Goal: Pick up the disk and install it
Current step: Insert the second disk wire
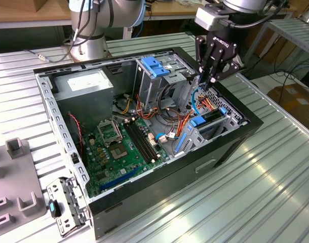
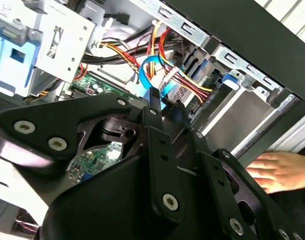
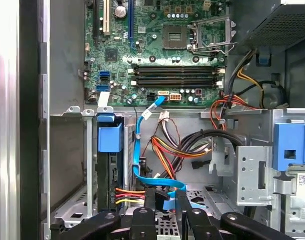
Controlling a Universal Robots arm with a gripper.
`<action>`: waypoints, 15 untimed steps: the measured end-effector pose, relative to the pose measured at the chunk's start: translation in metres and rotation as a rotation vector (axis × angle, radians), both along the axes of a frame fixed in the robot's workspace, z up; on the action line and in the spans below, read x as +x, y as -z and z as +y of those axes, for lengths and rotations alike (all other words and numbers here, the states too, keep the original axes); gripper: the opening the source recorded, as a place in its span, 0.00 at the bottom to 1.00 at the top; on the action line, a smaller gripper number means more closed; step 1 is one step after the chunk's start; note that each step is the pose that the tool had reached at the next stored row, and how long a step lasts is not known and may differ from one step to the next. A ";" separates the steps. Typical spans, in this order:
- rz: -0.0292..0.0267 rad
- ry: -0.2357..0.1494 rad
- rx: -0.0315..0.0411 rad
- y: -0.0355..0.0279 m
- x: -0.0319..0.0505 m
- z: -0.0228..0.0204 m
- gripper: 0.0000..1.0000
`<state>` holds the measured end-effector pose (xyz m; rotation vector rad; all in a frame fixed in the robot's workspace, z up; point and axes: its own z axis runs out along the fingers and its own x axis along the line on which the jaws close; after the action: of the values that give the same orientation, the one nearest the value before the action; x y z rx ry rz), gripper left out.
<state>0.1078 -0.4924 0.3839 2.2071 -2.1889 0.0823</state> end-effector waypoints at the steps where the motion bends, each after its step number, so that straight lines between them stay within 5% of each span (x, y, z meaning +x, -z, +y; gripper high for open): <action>1: 0.0000 0.000 -0.0084 0.0007 0.0000 0.0008 0.30; 2: 0.0001 0.000 -0.0198 0.0018 0.0001 0.0019 0.30; 5: 0.0000 0.000 -0.0395 0.0043 0.0002 0.0038 0.30; 9: 0.0000 0.000 -0.0536 0.0070 0.0002 0.0052 0.15; 15: 0.0000 0.000 -0.0750 0.0106 0.0002 0.0068 0.16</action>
<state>0.1080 -0.4856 0.3733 2.1676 -2.1486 0.1616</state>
